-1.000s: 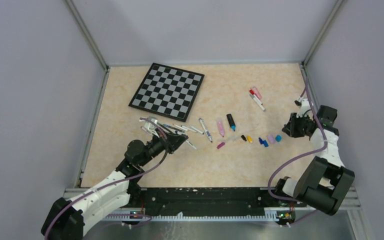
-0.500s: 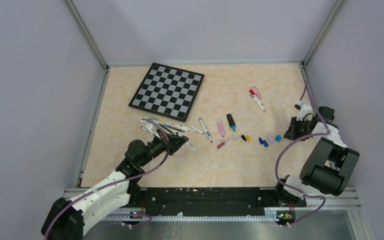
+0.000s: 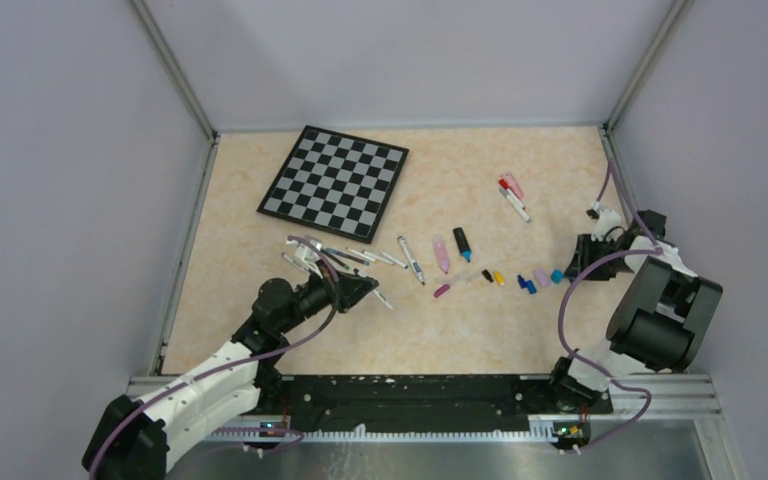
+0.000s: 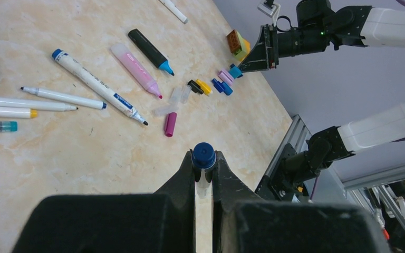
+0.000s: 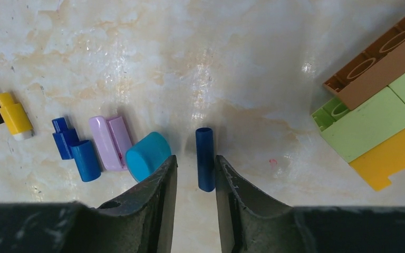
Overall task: Open the pen caps
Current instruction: Place the pen cap at the center of the board.
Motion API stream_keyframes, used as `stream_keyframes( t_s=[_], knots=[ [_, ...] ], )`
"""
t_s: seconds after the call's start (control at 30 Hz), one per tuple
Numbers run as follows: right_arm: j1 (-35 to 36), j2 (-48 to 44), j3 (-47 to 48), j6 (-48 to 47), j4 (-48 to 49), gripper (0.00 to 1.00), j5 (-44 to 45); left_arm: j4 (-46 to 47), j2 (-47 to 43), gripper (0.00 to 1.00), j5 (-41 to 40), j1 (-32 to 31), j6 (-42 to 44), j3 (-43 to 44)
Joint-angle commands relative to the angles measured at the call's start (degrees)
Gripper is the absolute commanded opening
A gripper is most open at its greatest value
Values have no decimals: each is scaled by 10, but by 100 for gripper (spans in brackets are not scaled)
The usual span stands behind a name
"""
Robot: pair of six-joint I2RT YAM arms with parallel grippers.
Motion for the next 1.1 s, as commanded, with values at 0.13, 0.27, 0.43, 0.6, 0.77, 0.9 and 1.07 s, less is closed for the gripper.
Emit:
stream_keyframes(
  t_s=[0.13, 0.27, 0.43, 0.6, 0.77, 0.9, 1.07],
  knots=[
    [-7, -30, 20, -8, -12, 32, 1, 5, -6, 0, 42, 3, -48, 33],
    [-9, -69, 29, -31, -34, 33, -2, 16, 4, 0, 65, 2, -77, 41],
    [-9, -132, 46, -77, -83, 35, -25, 39, 38, 0, 95, 2, -104, 59],
    [-8, -182, 64, -145, -150, 41, -161, 78, 87, 0, 126, 0, -128, 81],
    [1, -217, 63, -173, -196, 54, -328, 85, 132, 0, 137, -9, -127, 118],
    [80, -228, 60, -164, -210, 58, -390, 85, 164, 0, 126, -27, -114, 150],
    [211, -229, 63, -129, -192, 59, -406, 92, 203, 0, 98, -63, -94, 185]
  ],
)
